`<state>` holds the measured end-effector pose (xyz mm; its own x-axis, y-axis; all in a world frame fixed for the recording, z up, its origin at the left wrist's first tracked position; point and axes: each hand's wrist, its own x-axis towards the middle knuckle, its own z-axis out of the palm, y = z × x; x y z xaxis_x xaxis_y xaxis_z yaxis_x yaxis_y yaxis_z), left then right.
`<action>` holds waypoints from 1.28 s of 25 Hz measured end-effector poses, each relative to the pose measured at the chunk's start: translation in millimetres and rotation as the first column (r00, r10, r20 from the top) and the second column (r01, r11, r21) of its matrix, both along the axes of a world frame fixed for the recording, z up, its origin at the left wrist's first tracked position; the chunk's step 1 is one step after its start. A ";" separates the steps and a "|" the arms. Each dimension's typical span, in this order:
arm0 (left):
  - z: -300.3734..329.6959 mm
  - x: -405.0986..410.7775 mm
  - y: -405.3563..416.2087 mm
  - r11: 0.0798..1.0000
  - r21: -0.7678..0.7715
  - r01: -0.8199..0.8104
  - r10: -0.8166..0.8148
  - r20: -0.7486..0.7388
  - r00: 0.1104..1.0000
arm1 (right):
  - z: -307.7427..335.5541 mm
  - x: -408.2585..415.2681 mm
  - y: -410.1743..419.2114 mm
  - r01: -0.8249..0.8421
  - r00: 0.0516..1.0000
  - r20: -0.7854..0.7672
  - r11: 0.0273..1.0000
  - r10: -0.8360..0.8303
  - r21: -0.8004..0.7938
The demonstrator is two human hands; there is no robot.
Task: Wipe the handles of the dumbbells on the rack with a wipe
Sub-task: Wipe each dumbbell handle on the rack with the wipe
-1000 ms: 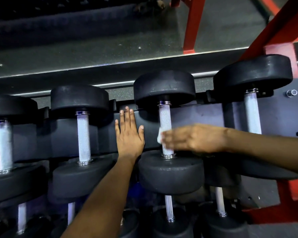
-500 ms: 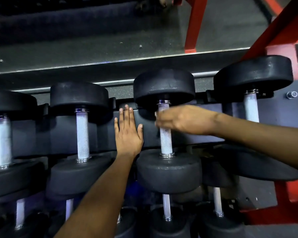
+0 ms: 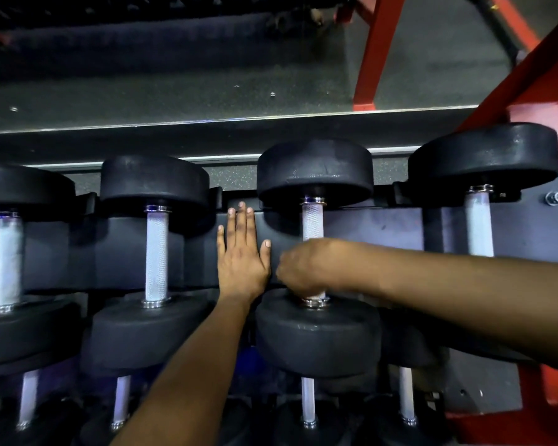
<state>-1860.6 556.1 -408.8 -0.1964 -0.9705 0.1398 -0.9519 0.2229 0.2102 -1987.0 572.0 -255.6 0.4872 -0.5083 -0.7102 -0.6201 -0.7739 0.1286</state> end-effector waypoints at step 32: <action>-0.3 -1.5 1.6 1.000 -0.006 -0.013 0.013 0.029 0.999 | -44.1 -90.8 -20.9 0.124 0.706 0.634 0.826 0.316 -0.550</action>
